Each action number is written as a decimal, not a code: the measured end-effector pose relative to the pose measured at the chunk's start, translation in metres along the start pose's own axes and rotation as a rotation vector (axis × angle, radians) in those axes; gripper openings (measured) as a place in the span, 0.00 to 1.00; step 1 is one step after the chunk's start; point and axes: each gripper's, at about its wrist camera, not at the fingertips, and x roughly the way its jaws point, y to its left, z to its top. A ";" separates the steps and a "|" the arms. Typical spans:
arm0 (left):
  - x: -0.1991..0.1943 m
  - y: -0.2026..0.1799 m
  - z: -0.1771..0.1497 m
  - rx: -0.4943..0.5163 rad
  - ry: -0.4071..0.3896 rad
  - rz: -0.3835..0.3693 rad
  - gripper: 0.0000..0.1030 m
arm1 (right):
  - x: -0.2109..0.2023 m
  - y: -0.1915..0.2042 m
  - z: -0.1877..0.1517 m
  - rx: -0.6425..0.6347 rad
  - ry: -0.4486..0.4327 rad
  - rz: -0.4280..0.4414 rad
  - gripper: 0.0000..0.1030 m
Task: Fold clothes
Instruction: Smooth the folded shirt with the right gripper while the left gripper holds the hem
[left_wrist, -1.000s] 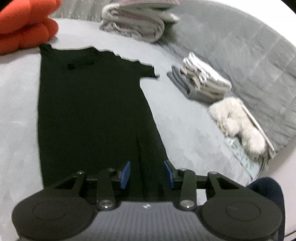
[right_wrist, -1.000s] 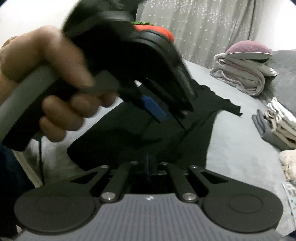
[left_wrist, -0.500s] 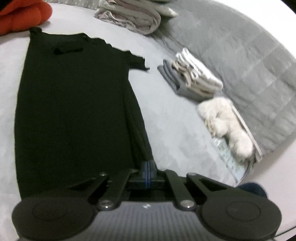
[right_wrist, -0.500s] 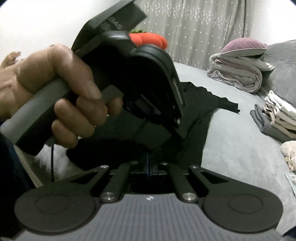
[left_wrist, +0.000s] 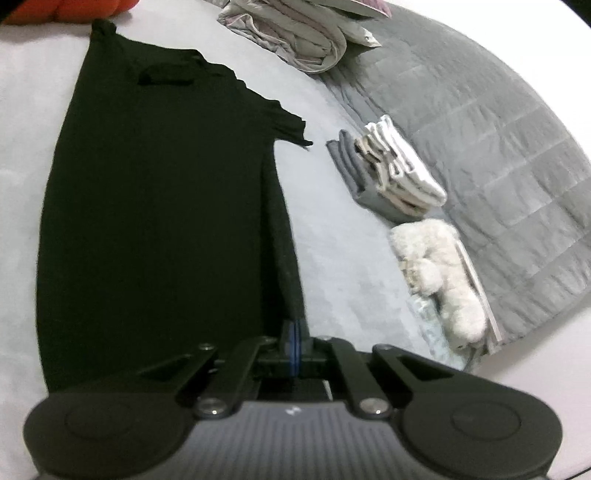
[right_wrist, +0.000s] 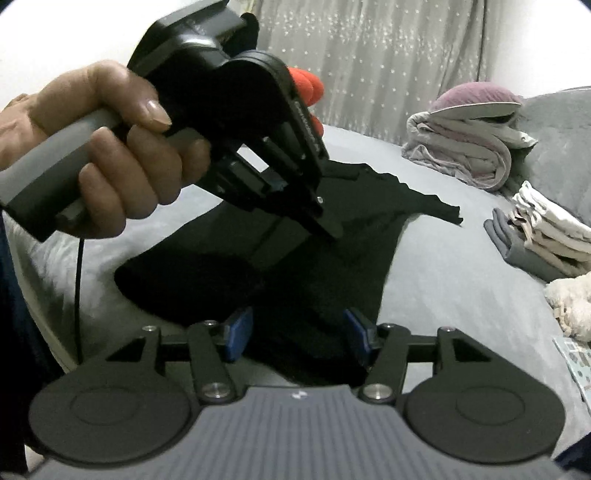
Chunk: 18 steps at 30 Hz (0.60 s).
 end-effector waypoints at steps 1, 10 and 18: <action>0.001 0.003 -0.001 -0.005 0.006 0.017 0.01 | 0.002 -0.001 -0.001 0.007 0.015 -0.001 0.57; -0.007 0.012 -0.013 -0.005 0.018 -0.028 0.30 | -0.002 -0.048 -0.003 0.289 0.041 0.078 0.56; 0.006 0.002 -0.024 0.082 0.074 0.048 0.07 | 0.011 -0.074 -0.010 0.460 0.139 0.091 0.28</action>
